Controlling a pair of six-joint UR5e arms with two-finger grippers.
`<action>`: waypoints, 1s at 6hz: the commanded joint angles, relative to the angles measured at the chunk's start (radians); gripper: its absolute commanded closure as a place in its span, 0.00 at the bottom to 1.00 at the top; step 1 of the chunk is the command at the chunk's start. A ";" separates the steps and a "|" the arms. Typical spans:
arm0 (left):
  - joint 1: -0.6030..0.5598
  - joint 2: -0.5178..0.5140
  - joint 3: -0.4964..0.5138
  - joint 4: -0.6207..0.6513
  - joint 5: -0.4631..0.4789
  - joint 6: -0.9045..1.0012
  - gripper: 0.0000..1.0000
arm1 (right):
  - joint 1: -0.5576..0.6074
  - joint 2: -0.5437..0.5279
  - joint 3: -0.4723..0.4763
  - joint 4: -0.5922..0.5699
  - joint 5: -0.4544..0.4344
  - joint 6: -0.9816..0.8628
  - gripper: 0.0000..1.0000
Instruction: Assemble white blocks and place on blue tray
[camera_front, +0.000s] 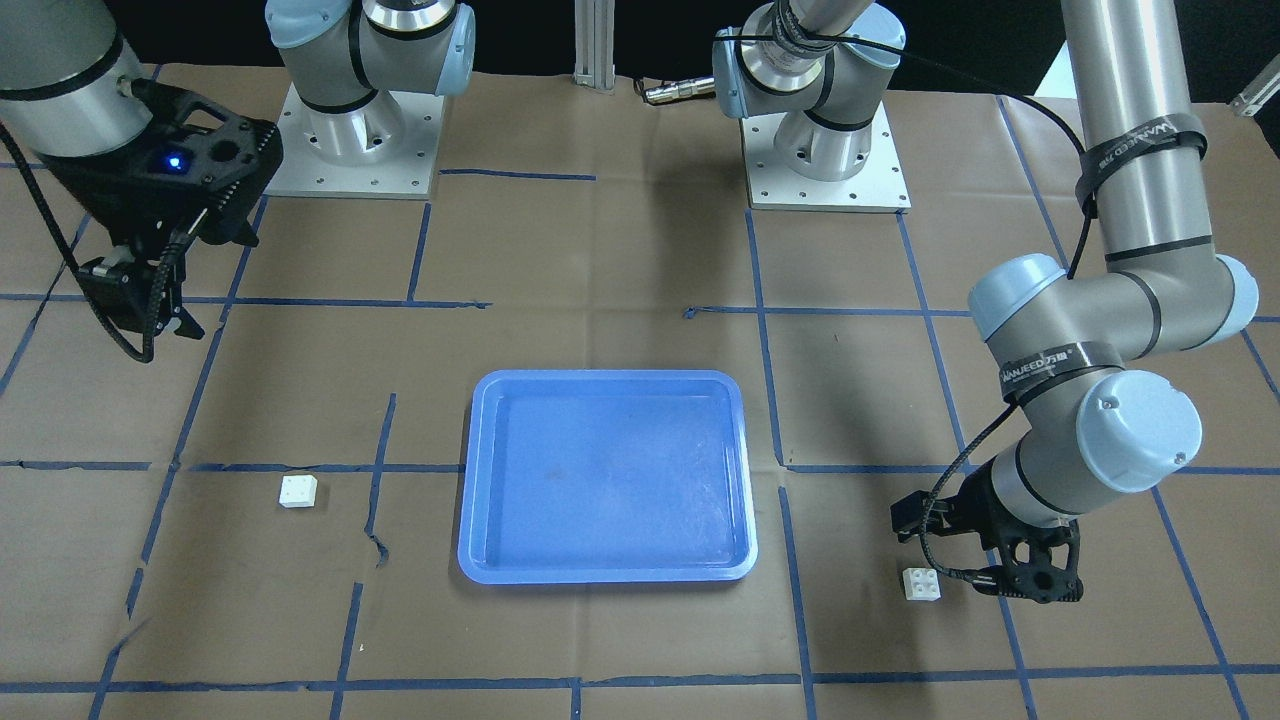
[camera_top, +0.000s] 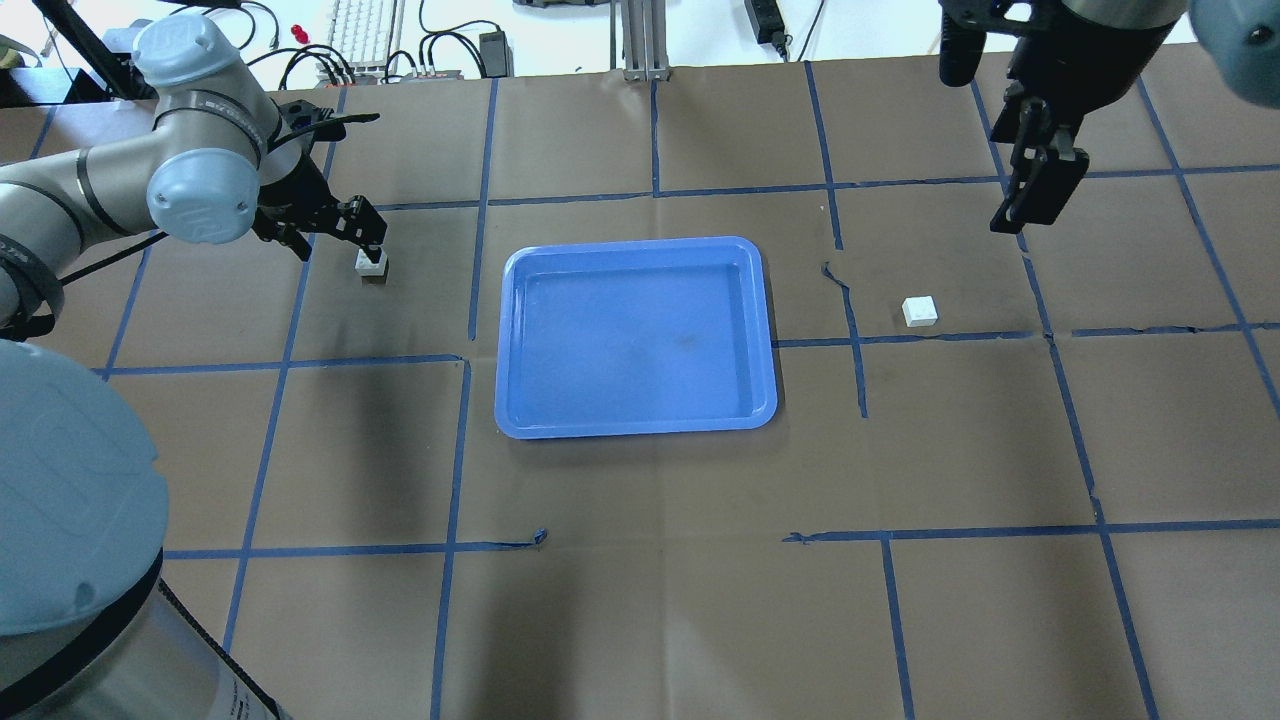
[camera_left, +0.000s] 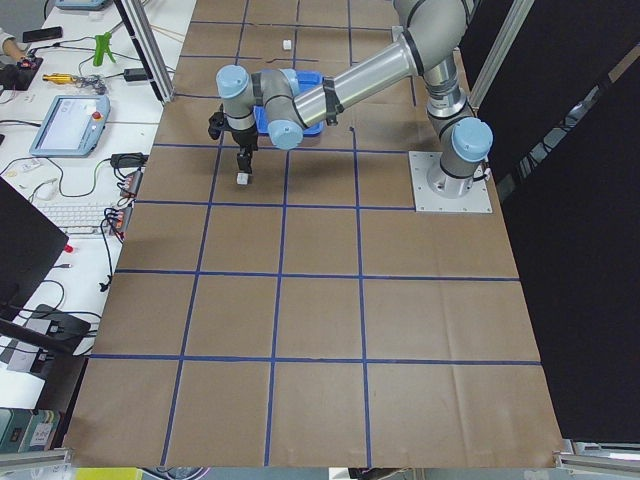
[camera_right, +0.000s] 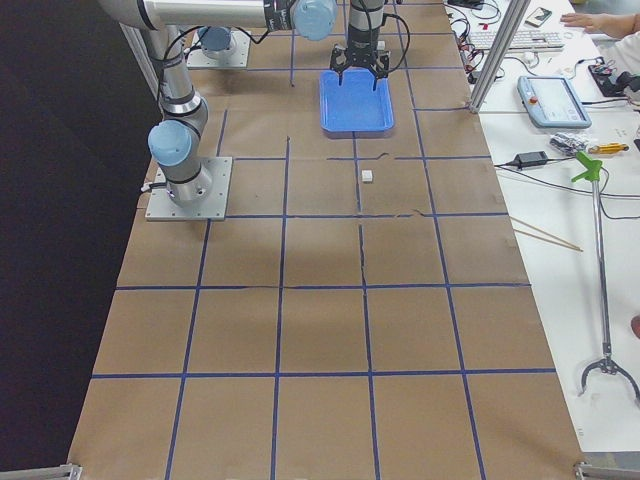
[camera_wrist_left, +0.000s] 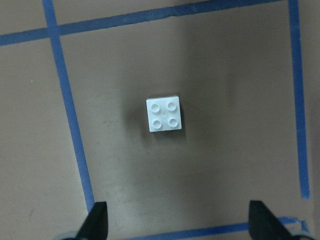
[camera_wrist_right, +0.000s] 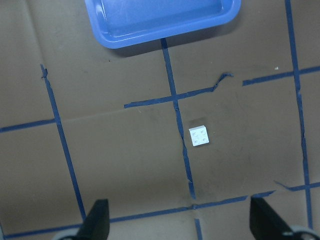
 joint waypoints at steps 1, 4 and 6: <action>0.000 -0.066 0.002 0.050 -0.003 -0.017 0.01 | -0.120 0.069 -0.039 -0.025 0.068 -0.311 0.00; -0.001 -0.101 0.004 0.140 -0.005 -0.012 0.11 | -0.177 0.153 -0.026 -0.025 0.252 -0.351 0.00; -0.001 -0.113 0.007 0.176 -0.022 0.005 0.31 | -0.270 0.188 0.081 -0.049 0.444 -0.437 0.00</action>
